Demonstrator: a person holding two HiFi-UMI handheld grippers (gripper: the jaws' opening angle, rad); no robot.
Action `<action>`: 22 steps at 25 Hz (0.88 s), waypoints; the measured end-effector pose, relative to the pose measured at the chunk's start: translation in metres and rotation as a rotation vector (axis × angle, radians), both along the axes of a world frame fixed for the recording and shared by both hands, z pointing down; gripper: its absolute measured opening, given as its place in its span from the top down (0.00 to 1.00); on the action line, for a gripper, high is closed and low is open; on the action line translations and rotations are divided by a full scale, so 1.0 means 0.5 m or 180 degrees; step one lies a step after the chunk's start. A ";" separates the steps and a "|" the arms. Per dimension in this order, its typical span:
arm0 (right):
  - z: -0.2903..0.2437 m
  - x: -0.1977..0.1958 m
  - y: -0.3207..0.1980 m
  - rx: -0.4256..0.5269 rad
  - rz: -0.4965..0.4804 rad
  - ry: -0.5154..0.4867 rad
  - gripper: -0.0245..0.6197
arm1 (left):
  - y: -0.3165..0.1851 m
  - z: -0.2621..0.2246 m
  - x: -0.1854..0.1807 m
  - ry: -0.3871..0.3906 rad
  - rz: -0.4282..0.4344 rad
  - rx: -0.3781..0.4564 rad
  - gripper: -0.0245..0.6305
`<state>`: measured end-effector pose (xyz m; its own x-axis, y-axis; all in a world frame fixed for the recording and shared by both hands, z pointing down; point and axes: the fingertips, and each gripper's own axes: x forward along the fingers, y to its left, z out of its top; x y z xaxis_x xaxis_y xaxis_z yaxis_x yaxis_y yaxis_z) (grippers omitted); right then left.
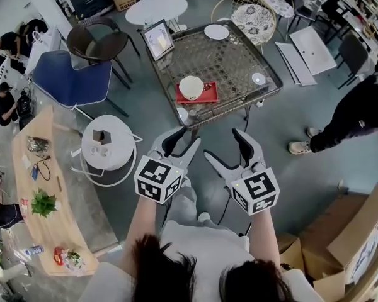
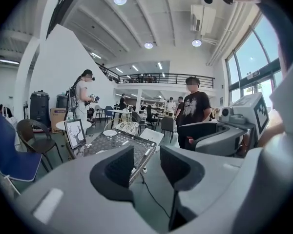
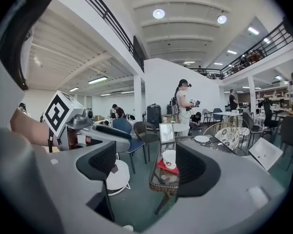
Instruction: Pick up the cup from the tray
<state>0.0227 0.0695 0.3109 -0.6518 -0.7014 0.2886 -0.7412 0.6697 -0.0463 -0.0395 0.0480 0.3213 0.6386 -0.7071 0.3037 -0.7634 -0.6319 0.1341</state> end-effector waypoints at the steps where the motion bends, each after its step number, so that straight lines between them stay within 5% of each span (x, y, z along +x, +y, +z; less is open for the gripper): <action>1: 0.003 -0.007 -0.013 -0.0013 0.0007 0.0007 0.35 | -0.015 0.005 -0.005 0.0009 -0.0002 -0.0031 0.73; 22: 0.095 -0.074 -0.251 -0.0343 0.0263 0.0154 0.34 | -0.266 0.089 -0.103 0.0067 0.0130 -0.0079 0.67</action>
